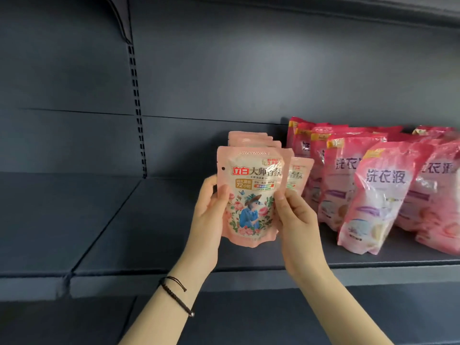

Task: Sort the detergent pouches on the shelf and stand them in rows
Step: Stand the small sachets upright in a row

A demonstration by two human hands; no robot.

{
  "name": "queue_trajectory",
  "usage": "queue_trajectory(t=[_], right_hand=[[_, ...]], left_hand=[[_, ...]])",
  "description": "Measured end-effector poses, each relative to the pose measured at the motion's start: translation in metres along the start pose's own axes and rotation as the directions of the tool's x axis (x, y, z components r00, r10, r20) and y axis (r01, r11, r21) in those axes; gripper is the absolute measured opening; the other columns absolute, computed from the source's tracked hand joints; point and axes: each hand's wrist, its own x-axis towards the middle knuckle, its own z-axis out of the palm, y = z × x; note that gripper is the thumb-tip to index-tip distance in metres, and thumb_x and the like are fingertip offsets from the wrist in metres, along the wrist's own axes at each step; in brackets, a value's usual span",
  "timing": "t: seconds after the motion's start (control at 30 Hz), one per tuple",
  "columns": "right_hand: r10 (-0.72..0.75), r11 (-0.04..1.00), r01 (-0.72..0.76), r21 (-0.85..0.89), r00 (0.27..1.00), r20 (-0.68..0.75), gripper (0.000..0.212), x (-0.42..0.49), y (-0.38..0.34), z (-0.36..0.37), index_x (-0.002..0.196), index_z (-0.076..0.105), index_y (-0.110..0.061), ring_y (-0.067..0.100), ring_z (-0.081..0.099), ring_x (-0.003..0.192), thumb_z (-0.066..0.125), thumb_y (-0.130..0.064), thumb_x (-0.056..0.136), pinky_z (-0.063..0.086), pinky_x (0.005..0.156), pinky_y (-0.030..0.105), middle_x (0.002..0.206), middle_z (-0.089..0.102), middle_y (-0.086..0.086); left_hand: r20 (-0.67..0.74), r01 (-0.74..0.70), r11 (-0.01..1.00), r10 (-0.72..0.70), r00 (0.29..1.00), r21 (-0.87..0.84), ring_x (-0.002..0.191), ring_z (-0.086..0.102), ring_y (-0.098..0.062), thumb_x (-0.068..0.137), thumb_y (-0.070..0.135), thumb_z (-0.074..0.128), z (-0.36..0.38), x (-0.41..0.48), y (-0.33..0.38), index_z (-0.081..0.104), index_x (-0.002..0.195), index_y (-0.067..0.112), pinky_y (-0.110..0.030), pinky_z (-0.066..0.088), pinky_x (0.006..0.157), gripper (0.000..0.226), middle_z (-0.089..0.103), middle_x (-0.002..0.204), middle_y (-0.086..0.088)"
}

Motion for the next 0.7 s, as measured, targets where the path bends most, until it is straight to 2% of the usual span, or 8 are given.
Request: queue_trajectory(t=[0.2,0.4,0.47,0.57,0.6,0.7], right_hand=[[0.021,1.0,-0.021,-0.018,1.0,0.019,0.024,0.001,-0.002,-0.055,0.094,0.069,-0.014,0.022,0.068,0.095,0.048,-0.024,0.099,0.054,0.084,0.044,0.1,0.072,0.011],[0.049,0.999,-0.048,-0.014,0.999,0.024,0.023,0.005,0.008,-0.07,0.096,0.067,-0.018,0.023,0.067,0.096,0.046,-0.027,0.1,0.052,0.087,0.05,0.101,0.071,0.011],[0.051,0.998,-0.049,-0.045,0.997,0.054,0.021,0.005,0.011,-0.073,0.101,0.065,-0.019,0.019,0.068,0.099,0.045,-0.024,0.101,0.056,0.085,0.043,0.102,0.071,0.005],[0.025,0.976,-0.004,-0.219,0.996,0.091,0.018,0.001,0.012,-0.084,0.113,0.057,-0.028,0.006,0.066,0.101,0.053,-0.02,0.098,0.057,0.074,0.024,0.103,0.07,-0.012],[0.019,0.953,0.011,-0.301,0.995,0.097,0.029,-0.002,0.013,-0.09,0.119,0.052,-0.031,0.002,0.065,0.101,0.059,-0.019,0.094,0.056,0.073,0.019,0.102,0.069,-0.014],[-0.013,0.852,0.093,-0.516,0.988,0.157,0.081,-0.013,0.017,-0.101,0.142,0.026,-0.038,-0.007,0.061,0.098,0.075,-0.014,0.082,0.052,0.072,0.01,0.106,0.061,-0.019]], left_hand=[[-0.073,-0.024,0.999,0.026,0.997,0.029,0.101,0.067,-0.008,0.091,0.043,0.047,0.056,-0.016,-0.022,0.056,0.115,0.034,-0.021,0.056,0.072,0.027,0.07,0.11,0.01],[-0.143,-0.026,0.996,0.039,0.989,0.091,0.101,0.066,-0.006,0.098,0.035,0.045,0.074,-0.019,-0.035,0.057,0.109,0.038,-0.018,0.054,0.07,0.017,0.069,0.107,0.012],[-0.178,-0.014,0.995,0.032,0.983,0.103,0.102,0.065,-0.004,0.098,0.034,0.046,0.075,-0.019,-0.037,0.054,0.113,0.039,-0.018,0.054,0.07,0.018,0.069,0.108,0.015],[-0.181,-0.032,0.974,0.074,0.981,0.223,0.102,0.063,0.003,0.095,0.032,0.053,0.071,-0.027,-0.038,0.046,0.119,0.047,-0.012,0.052,0.07,0.029,0.068,0.107,0.02],[-0.181,-0.041,0.955,0.097,0.979,0.295,0.102,0.063,0.004,0.093,0.029,0.058,0.069,-0.033,-0.04,0.043,0.12,0.051,-0.01,0.051,0.07,0.038,0.067,0.107,0.02],[-0.112,-0.071,0.846,0.152,0.982,0.528,0.109,0.058,0.005,0.084,0.019,0.071,0.063,-0.052,-0.047,0.03,0.127,0.061,-0.008,0.05,0.075,0.072,0.059,0.12,0.02]])
